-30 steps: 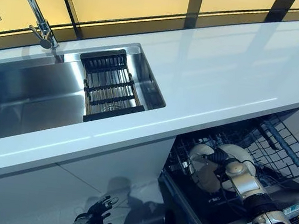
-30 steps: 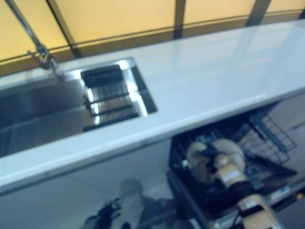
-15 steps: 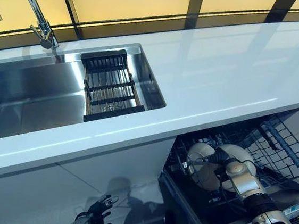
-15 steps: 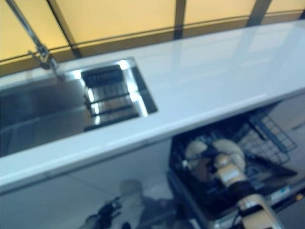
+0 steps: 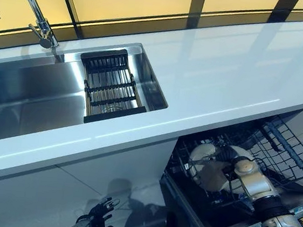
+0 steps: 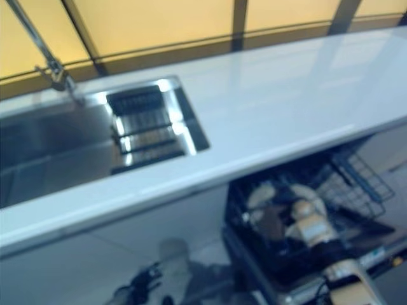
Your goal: Take plates into dishwasher
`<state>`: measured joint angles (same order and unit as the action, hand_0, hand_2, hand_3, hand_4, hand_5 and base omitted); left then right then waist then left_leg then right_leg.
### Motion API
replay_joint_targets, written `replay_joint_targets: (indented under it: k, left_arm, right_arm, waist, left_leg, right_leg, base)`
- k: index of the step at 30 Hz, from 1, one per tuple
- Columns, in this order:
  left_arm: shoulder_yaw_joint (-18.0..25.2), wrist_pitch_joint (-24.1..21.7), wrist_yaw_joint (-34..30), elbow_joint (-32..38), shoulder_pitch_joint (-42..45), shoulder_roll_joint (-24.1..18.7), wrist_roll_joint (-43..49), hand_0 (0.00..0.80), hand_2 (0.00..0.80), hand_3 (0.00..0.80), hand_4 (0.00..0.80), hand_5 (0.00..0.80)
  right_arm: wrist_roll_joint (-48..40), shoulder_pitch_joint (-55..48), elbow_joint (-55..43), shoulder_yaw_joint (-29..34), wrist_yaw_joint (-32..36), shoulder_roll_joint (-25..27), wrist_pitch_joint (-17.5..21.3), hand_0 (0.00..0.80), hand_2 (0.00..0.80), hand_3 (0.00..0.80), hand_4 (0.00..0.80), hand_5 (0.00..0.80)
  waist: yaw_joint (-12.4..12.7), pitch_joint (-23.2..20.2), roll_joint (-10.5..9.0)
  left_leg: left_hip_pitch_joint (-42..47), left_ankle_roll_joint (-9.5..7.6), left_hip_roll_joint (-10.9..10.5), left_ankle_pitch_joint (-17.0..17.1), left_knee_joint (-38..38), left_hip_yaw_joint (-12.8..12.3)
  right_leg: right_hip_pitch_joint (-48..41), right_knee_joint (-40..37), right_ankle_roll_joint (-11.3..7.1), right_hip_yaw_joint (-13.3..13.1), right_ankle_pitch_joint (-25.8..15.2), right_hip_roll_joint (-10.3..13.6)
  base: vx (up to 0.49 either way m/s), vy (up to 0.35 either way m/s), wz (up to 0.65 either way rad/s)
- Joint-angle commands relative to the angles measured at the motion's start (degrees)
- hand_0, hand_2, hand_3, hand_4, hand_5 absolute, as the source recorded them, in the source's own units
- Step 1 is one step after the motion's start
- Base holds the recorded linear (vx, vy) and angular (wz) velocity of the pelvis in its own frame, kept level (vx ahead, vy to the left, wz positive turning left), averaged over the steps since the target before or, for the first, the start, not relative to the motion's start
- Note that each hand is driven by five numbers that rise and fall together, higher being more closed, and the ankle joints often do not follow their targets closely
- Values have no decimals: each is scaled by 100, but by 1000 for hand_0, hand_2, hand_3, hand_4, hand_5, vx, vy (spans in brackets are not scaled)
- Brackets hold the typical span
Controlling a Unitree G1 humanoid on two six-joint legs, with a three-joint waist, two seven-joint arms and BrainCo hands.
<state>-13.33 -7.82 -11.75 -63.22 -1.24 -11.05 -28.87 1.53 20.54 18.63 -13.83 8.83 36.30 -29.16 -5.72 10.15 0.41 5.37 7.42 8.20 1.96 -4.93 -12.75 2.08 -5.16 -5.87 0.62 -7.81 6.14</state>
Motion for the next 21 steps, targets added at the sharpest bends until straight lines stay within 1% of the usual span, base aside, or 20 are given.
replay_joint_targets:
  k: [1,3,6,9,13,15,17,21]
  left_arm:
    - [114,-6,-15,-68,-300,-171,70,0,0,0,0,0]
    - [140,16,-20,-59,-303,-195,57,0,0,0,0,0]
    - [192,6,-34,-90,-263,-246,54,0,0,0,0,0]
    - [267,-35,-61,-166,-252,-283,59,0,0,0,0,0]
    - [303,-81,-70,-212,-223,-313,41,0,0,0,0,0]
    - [308,-105,-73,-232,-216,-326,23,0,0,0,0,0]
    - [331,-119,-79,-252,-211,-341,13,0,0,0,0,0]
    - [347,-124,-65,-311,-216,-352,-85,0,0,0,0,0]
  right_arm:
    - [39,323,-458,355,138,403,12,0,0,0,0,0]
    - [37,342,-597,465,251,566,-52,0,0,0,0,0]
    - [-78,333,-864,742,482,1014,-192,0,0,0,0,0]
    - [-227,320,-944,1028,632,1393,-181,0,0,0,0,0]
    - [-471,388,-810,1272,620,1765,-204,0,0,0,0,0]
    - [-622,453,-626,1341,541,1950,-198,0,0,0,0,0]
    - [-860,481,-476,1420,407,2093,-271,0,0,0,0,0]
    - [-1524,364,-19,1734,-59,2318,-353,0,0,0,0,0]
  waist:
    - [-129,41,-433]
    - [-161,32,-449]
    - [-243,-51,-503]
    - [-314,-122,-548]
    - [-368,-199,-586]
    - [-377,-231,-601]
    - [-382,-258,-615]
    - [-420,-306,-643]
  left_leg:
    - [57,-270,-156,-121,-7,177]
    - [82,-274,-154,-133,-7,156]
    - [146,-273,-139,-156,-7,92]
    - [191,-269,-123,-173,-7,24]
    - [248,-263,-107,-189,-7,-61]
    - [264,-263,-102,-196,-7,-93]
    - [275,-264,-101,-203,-7,-111]
    - [300,-282,-113,-219,-7,-136]
  right_leg:
    - [-154,16,-109,-7,82,21]
    - [-170,16,-108,-29,87,8]
    - [-206,16,-118,-87,95,-10]
    - [-220,16,-130,-137,96,-23]
    - [-246,16,-147,-187,101,-31]
    - [-260,16,-147,-198,108,-32]
    - [-272,16,-147,-200,114,-34]
    - [-312,16,-138,-200,126,-30]
  base:
    - [0,0,0]
    - [0,0,0]
    - [21,12,-11]
    - [18,10,-15]
    - [6,22,-5]
    - [-8,30,-12]
    - [-12,28,-14]
    - [-20,43,-4]
